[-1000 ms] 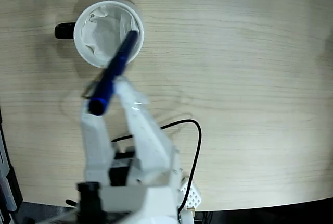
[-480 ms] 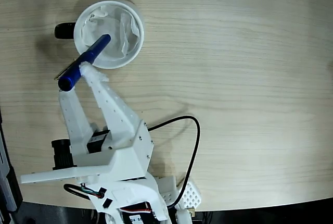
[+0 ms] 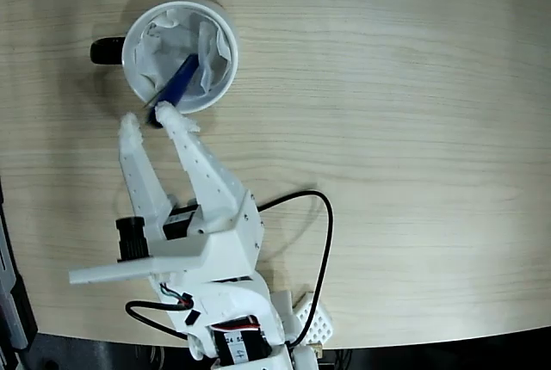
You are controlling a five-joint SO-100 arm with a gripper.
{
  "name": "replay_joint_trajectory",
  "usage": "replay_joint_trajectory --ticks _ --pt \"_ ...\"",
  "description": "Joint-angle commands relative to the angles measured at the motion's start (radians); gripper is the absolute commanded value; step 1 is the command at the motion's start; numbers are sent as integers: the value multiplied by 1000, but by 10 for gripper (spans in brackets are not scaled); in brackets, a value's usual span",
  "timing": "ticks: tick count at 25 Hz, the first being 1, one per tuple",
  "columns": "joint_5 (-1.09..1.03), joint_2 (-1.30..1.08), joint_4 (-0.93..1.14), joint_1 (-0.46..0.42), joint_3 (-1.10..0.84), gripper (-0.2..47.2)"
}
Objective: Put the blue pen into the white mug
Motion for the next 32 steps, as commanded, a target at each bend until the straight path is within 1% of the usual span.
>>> replay_joint_trajectory --ticks 1,4,7,8,9,11,12,13,15,17,19,20,23,26,28,29,32 --pt "-3 29 -71 5 23 121" --pt "2 29 -91 21 26 163" --pt "121 51 -143 35 26 264" --pt "161 63 -158 43 26 286" --pt "186 80 -160 52 26 287" --pt "275 127 -161 78 32 304" --pt "318 158 -161 94 38 299" --pt "364 193 -161 107 49 246" --pt "463 267 -155 138 75 114" --pt "541 328 -153 179 110 0" --pt "703 382 -135 242 143 0" --pt "816 405 -123 278 153 0" --pt "1071 503 38 365 158 0" --pt "1246 606 198 414 179 0" --pt "1284 672 202 425 250 -1" --pt "1321 718 241 431 282 -1" --pt "1513 844 612 460 262 -1"
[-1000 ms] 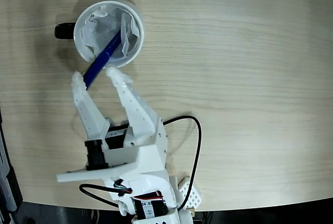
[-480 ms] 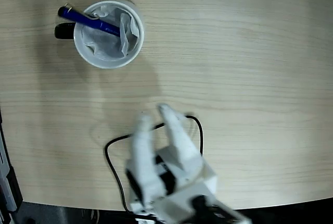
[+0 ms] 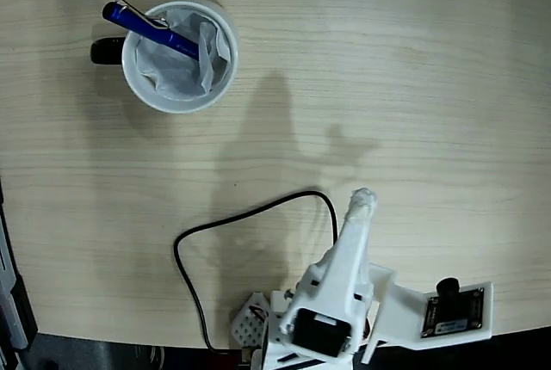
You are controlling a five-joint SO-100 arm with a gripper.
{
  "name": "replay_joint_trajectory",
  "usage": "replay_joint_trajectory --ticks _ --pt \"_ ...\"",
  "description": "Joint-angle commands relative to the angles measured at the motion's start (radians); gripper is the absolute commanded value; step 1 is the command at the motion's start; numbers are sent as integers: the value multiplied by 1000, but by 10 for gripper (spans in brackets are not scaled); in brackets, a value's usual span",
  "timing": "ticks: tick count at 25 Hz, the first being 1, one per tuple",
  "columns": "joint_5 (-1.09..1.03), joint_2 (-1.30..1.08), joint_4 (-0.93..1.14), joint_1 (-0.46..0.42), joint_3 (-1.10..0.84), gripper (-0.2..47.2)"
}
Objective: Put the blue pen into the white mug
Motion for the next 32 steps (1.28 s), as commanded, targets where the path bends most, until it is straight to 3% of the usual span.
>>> replay_joint_trajectory --ticks 1,7,15,25,32 --pt "141 124 328 25 -14 -1" --pt "241 252 721 29 -8 -1" --pt "259 423 1043 35 26 -1" --pt "255 525 1313 26 133 -1" --pt "255 552 1356 2 135 -1"
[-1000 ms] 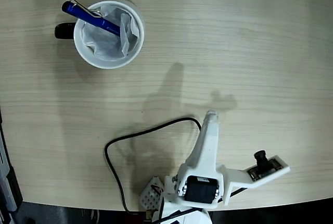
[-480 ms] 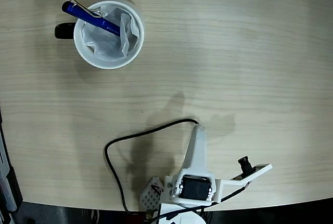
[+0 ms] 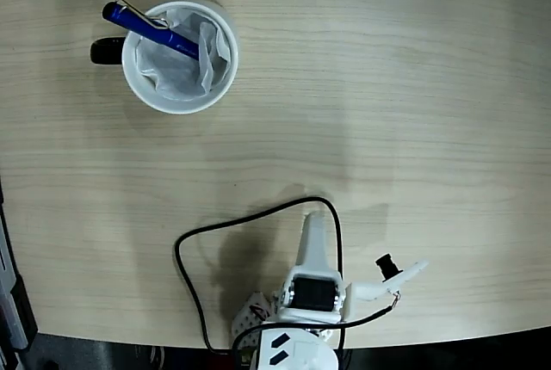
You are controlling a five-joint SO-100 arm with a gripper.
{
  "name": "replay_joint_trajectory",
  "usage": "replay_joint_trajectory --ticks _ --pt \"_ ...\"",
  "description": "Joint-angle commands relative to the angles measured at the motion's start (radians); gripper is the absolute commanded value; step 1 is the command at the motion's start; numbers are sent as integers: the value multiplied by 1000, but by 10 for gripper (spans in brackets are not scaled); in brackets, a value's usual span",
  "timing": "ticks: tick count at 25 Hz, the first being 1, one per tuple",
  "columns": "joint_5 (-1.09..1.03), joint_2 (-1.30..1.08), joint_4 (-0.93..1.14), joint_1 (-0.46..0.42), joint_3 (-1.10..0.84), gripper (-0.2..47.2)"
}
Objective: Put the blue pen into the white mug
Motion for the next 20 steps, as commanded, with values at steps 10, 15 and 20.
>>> replay_joint_trajectory --ticks 10,15,20 --pt "-12 69 20 6 11 0" --pt "-12 69 20 6 11 0" --pt "-12 69 20 6 11 0"
